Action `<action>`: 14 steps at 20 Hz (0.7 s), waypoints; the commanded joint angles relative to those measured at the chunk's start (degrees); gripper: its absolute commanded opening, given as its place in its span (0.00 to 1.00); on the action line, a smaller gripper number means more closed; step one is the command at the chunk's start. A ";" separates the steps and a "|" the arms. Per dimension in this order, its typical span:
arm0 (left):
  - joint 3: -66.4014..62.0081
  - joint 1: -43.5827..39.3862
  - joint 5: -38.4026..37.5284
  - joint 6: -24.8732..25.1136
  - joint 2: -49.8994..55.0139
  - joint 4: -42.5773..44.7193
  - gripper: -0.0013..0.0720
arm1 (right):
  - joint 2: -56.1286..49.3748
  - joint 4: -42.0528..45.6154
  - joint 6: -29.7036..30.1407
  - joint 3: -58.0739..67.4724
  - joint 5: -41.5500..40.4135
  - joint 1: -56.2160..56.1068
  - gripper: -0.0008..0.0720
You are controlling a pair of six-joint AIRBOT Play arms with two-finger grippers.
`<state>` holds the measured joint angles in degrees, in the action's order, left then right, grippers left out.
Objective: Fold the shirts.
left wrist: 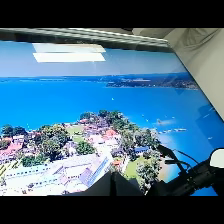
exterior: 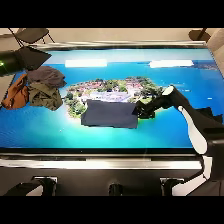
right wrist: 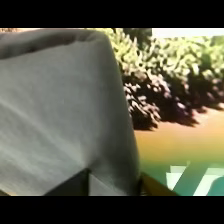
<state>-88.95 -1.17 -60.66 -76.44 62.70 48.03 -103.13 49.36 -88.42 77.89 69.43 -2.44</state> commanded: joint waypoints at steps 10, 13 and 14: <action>0.02 0.02 0.02 -0.04 0.15 0.04 0.06 | 13.92 5.57 0.50 10.62 4.61 16.59 0.07; 0.02 0.02 0.02 -0.02 0.15 0.04 0.06 | 20.37 5.66 -0.33 13.07 8.37 28.59 0.06; 0.02 0.02 0.04 0.00 0.15 0.04 0.06 | 21.97 5.81 -1.07 13.84 9.64 32.17 0.06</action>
<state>-88.95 -1.17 -60.64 -76.49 62.83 48.05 -86.50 53.56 -87.35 89.21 75.85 20.12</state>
